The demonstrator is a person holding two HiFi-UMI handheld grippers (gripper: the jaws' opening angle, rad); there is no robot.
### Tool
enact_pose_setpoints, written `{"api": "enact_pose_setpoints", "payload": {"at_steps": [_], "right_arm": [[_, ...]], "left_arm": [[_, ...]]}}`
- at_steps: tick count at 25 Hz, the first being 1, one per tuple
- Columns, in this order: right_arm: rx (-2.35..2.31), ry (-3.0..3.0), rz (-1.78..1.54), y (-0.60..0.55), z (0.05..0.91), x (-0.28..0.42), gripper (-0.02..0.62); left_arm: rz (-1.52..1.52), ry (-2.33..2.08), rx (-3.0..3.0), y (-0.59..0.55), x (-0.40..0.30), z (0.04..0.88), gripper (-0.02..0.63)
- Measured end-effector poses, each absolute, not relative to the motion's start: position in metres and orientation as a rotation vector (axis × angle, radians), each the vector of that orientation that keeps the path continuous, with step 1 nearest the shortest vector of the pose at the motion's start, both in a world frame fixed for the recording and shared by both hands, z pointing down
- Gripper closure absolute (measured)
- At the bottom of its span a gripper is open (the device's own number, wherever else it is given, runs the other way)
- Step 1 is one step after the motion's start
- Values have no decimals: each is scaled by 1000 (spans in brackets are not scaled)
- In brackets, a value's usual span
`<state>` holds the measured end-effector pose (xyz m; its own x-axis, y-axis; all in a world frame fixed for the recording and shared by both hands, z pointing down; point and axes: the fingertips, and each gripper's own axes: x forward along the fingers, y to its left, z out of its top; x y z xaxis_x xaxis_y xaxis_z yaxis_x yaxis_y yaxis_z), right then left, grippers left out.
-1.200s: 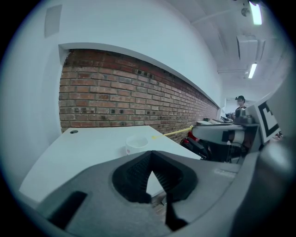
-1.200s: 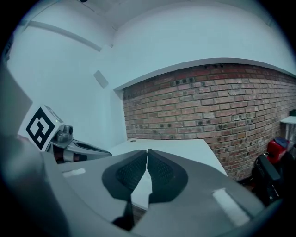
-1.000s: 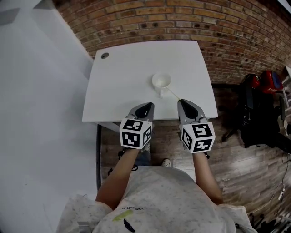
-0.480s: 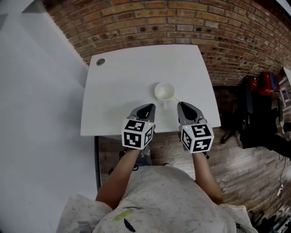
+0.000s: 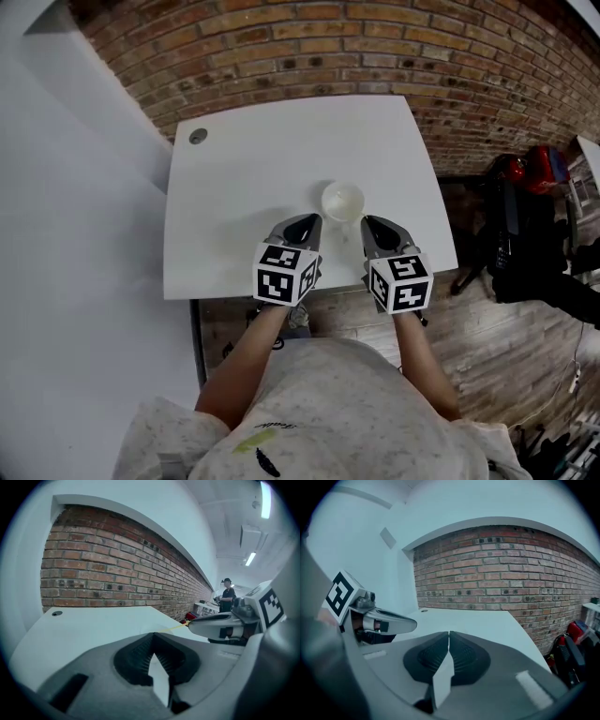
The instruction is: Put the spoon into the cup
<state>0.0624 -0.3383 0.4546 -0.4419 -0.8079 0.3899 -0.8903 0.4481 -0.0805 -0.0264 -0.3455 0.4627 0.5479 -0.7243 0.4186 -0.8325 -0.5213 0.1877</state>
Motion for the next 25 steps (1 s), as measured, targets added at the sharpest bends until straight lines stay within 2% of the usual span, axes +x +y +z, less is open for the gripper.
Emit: {"api": "enact_pose_setpoints", "payload": {"at_steps": [25], "right_arm": [[1458, -2275, 465, -370, 495, 38, 578]], "left_arm": [[440, -1180, 2444, -383, -45, 480, 614]]}}
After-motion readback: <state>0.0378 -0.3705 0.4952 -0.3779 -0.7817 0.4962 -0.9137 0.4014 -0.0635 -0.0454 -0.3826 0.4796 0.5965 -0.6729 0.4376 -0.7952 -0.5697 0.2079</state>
